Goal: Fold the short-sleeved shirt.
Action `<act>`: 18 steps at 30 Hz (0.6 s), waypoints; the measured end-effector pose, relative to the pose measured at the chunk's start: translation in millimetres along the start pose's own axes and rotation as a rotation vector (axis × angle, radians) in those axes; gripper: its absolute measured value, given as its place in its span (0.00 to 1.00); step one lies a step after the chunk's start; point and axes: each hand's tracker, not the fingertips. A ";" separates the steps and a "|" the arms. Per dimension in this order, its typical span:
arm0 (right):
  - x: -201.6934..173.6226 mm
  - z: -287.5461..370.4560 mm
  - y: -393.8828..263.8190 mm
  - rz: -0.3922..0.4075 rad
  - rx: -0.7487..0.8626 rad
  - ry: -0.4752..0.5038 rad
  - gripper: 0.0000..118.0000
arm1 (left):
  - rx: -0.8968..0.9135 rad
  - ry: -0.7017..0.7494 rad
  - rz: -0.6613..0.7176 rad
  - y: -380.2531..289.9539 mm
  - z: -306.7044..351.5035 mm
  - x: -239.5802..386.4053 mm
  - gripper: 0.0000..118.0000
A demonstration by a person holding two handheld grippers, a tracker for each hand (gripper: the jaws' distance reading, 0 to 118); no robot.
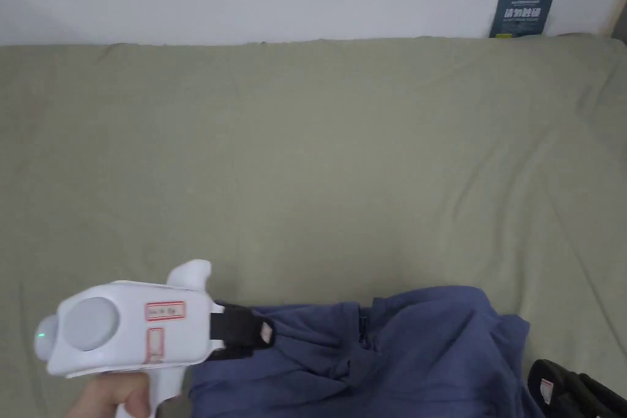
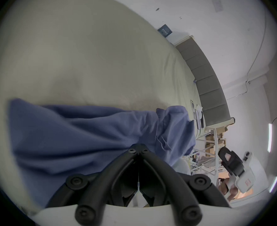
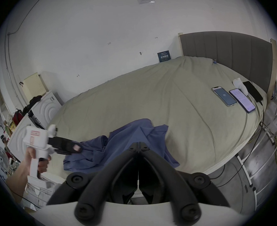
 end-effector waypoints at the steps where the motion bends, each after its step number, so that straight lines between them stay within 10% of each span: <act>1: -3.8 -0.5 0.8 0.013 -0.001 0.005 0.01 | 0.031 0.024 0.022 -1.8 16.5 -9.2 0.00; 7: -22.5 -5.3 2.0 0.073 0.003 0.023 0.01 | 0.053 0.139 0.067 -8.7 43.6 -64.3 0.05; 8: -25.5 -5.9 2.1 0.081 0.003 0.020 0.01 | 0.049 0.124 0.072 -10.6 41.1 -62.2 0.20; 10: -29.9 -5.9 1.6 0.092 0.001 0.020 0.01 | 0.037 0.026 0.119 -11.3 33.0 -69.7 0.95; 11: -31.9 -5.8 1.7 0.094 -0.001 0.023 0.01 | 0.006 -0.042 0.144 -9.7 24.3 -74.3 0.99; 15: -38.3 -3.8 0.0 0.113 -0.006 0.021 0.01 | -0.020 -0.151 0.215 -2.1 4.9 -99.0 0.92; 18: -38.7 -3.2 -0.3 0.115 -0.018 0.017 0.01 | -0.041 -0.241 0.262 -2.5 -28.2 -112.6 0.65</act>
